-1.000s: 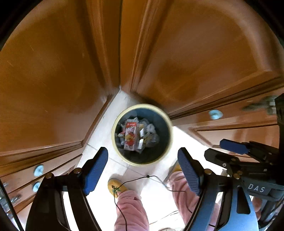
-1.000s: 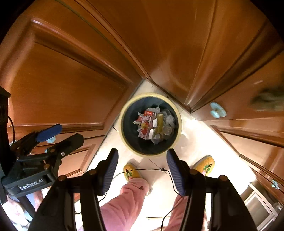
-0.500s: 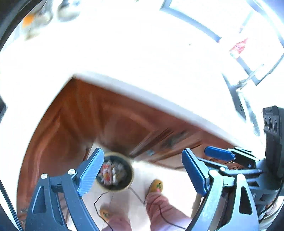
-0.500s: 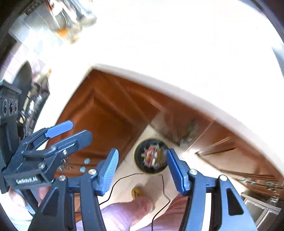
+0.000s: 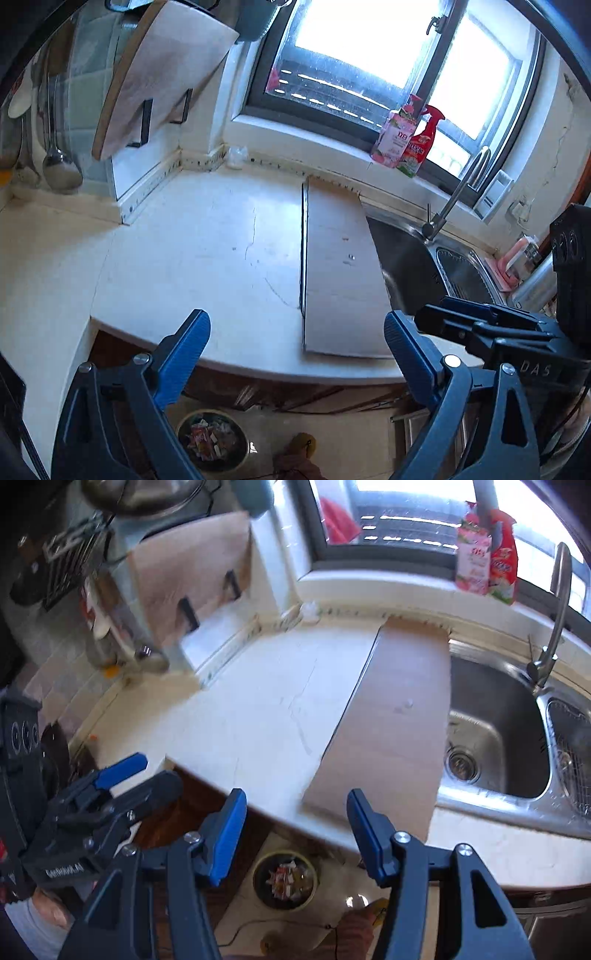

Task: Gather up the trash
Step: 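Raise both tools back up to the counter corner, then grasp the crumpled clear plastic bag with the right tool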

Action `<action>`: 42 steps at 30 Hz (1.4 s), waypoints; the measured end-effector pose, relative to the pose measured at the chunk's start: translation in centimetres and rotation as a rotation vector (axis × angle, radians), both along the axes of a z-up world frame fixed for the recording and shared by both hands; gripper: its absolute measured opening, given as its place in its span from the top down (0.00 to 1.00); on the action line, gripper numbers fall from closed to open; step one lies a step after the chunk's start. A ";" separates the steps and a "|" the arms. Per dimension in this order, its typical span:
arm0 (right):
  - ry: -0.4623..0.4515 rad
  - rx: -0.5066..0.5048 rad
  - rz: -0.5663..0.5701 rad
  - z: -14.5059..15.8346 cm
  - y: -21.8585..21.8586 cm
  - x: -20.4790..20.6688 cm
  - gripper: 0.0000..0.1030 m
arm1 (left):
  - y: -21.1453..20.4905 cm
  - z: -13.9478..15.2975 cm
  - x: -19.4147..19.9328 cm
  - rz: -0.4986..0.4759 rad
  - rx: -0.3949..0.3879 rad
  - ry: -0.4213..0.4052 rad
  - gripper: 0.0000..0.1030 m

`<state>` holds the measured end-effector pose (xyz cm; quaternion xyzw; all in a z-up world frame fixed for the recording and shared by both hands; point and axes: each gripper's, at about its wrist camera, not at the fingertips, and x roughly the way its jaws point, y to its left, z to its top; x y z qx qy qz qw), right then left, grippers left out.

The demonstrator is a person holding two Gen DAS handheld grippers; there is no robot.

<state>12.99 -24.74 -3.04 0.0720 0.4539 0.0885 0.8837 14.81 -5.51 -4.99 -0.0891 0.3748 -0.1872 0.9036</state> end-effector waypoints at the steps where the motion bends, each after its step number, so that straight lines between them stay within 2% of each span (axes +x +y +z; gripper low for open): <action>1: -0.008 0.010 -0.008 1.0 -0.7 1.1 0.45 | -0.3 1.0 0.3 0.005 -0.002 -0.009 0.07; 6: -0.049 0.080 0.000 5.1 -3.6 7.1 0.45 | -0.6 5.0 4.7 0.098 0.005 -0.098 0.01; 9: -0.082 0.112 0.035 6.6 -4.8 11.5 0.45 | -1.1 6.7 7.9 0.177 0.044 -0.147 0.01; 12: -0.100 0.141 0.069 7.3 -5.5 16.1 0.45 | -1.3 7.8 11.0 0.241 0.081 -0.173 0.01; 17: -0.083 0.190 0.129 6.7 -5.8 23.9 0.43 | -2.1 8.4 16.5 0.334 0.167 -0.190 0.01; 21: -0.054 0.222 0.155 4.4 -5.1 29.6 0.42 | -2.4 8.0 19.6 0.397 0.261 -0.203 0.01; 25: -0.006 0.261 0.149 1.0 -4.4 35.2 0.41 | -2.4 6.8 22.7 0.439 0.323 -0.196 0.01; 30: 0.039 0.278 0.100 -4.6 -3.5 42.1 0.41 | -2.1 3.8 26.3 0.481 0.359 -0.177 0.01; 34: 0.070 0.248 0.072 -8.8 -2.7 46.3 0.41 | -1.7 0.8 29.1 0.535 0.406 -0.167 0.01; 38: 0.105 0.234 0.057 -12.3 -1.9 49.2 0.41 | -0.5 -2.1 31.9 0.569 0.394 -0.120 0.01; 42: 0.118 0.211 0.058 -14.2 -1.1 51.1 0.41 | 0.8 -5.1 34.6 0.608 0.387 -0.064 0.01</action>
